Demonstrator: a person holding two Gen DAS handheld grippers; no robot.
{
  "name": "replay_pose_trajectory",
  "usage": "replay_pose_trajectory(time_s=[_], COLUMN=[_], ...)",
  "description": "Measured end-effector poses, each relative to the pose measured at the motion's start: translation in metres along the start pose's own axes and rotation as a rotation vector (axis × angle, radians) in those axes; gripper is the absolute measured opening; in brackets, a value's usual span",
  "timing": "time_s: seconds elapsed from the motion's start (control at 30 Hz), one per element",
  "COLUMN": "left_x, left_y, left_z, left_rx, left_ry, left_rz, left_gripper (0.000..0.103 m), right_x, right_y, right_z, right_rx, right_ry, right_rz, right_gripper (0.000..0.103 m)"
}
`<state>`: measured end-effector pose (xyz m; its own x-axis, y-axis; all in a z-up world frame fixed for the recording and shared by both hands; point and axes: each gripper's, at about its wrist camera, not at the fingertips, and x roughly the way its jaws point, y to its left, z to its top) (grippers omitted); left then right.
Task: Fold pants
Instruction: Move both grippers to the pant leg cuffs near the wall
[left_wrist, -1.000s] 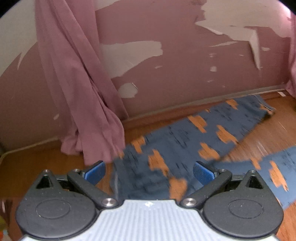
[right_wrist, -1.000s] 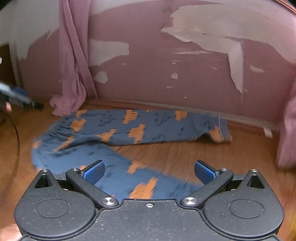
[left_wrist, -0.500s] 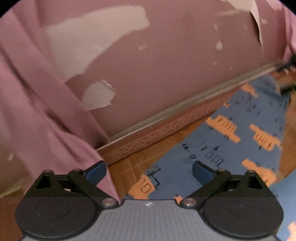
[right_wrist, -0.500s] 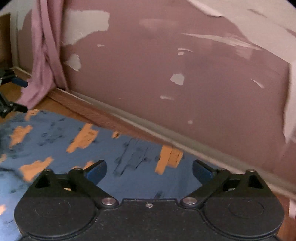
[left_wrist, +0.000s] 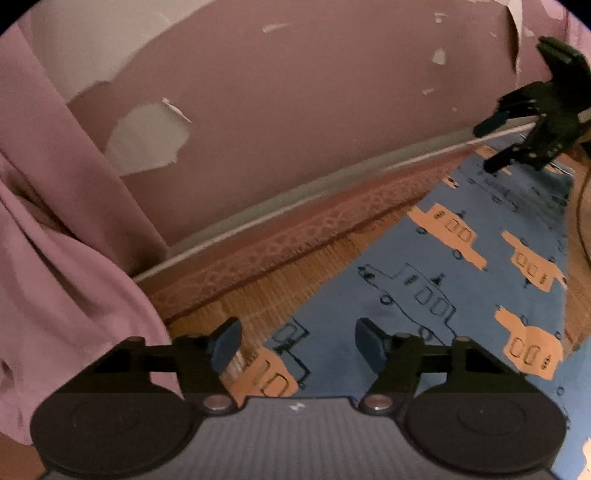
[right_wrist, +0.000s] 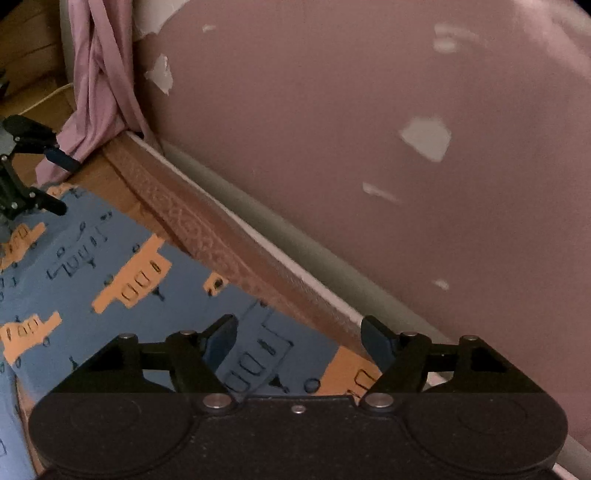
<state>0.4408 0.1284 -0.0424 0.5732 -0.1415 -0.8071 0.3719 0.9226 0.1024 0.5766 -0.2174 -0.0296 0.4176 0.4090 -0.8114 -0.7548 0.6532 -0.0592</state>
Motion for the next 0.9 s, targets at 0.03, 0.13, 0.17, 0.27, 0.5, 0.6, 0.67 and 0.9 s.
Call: replay_pose_trajectory(time_s=[0.03, 0.13, 0.17, 0.27, 0.5, 0.6, 0.67, 0.9], left_x=[0.001, 0.011, 0.01, 0.011, 0.006, -0.002, -0.011, -0.036], left_y=[0.0, 0.0, 0.001, -0.004, -0.027, -0.03, -0.031, -0.024], left_z=[0.0, -0.001, -0.002, 0.0, -0.005, -0.007, -0.006, -0.001], left_rx=[0.008, 0.021, 0.012, 0.001, -0.001, -0.032, -0.057, -0.174], left_ry=[0.011, 0.077, 0.067, 0.077, 0.065, 0.021, -0.017, -0.123], left_rz=[-0.009, 0.023, 0.026, 0.04, 0.124, 0.17, 0.207, 0.323], left_gripper=[0.06, 0.038, 0.038, 0.028, 0.002, 0.002, 0.002, 0.002], right_x=[0.002, 0.008, 0.007, 0.001, -0.006, -0.007, -0.009, -0.004], right_y=[-0.002, -0.006, -0.006, -0.008, 0.016, 0.023, 0.027, 0.03], right_z=[-0.002, -0.008, -0.01, -0.015, -0.03, -0.032, -0.03, -0.006], right_rx=[0.007, 0.02, 0.019, 0.023, -0.081, -0.096, -0.1, -0.029], right_ry=[0.01, 0.026, 0.012, -0.024, -0.057, -0.079, -0.105, -0.188], right_rz=[0.005, 0.003, 0.0, -0.007, -0.074, -0.111, -0.139, -0.17], right_gripper=[0.076, 0.066, 0.063, 0.026, 0.0, 0.0, 0.0, 0.0])
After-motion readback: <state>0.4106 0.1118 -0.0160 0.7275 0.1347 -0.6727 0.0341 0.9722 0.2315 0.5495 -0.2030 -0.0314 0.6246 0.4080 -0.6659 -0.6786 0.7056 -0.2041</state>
